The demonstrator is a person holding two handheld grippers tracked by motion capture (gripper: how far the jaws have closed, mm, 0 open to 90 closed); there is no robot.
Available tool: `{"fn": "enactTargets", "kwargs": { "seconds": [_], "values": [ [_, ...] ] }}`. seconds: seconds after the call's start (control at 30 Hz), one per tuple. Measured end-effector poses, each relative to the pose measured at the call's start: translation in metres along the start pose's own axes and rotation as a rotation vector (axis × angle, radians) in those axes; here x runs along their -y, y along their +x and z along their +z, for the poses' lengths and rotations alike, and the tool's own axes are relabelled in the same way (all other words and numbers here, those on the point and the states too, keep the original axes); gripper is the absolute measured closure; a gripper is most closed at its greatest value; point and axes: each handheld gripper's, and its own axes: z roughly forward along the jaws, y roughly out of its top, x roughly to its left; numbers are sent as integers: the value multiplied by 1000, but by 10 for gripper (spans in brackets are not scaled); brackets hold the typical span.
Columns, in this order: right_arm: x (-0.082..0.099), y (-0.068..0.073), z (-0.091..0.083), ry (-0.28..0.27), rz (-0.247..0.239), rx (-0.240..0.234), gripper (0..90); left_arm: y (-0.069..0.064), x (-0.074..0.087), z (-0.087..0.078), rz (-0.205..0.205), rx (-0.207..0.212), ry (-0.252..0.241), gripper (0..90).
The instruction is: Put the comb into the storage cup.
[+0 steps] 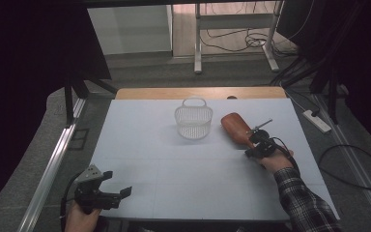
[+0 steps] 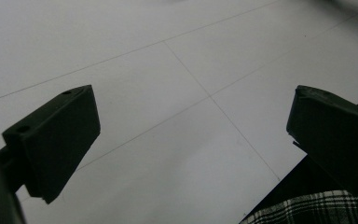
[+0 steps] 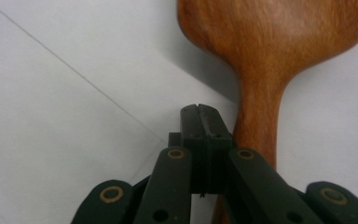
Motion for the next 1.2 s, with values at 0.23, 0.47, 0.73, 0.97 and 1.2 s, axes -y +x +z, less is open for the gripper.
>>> {"fn": "enactTargets", "kwargs": {
  "seconds": [0.23, 0.47, 0.73, 0.97, 1.2],
  "values": [
    [-5, 10, -17, -75, -24, 2, 894, 0, 0, 0, 1, -1, 4, 26],
    [-8, 13, -24, -94, -30, 30, 754, 0, 0, 1, 3, 0, 5, 28],
    [-10, 8, -30, -119, -2, 115, 349, 0, -1, 1, 4, 2, 8, 30],
    [-12, -2, -29, -120, 57, 119, 114, 0, -1, 1, 6, 3, 10, 30],
    [-12, -7, -25, -131, 76, 76, 0, 0, -1, 1, 5, 3, 10, 30]
  ]
}}
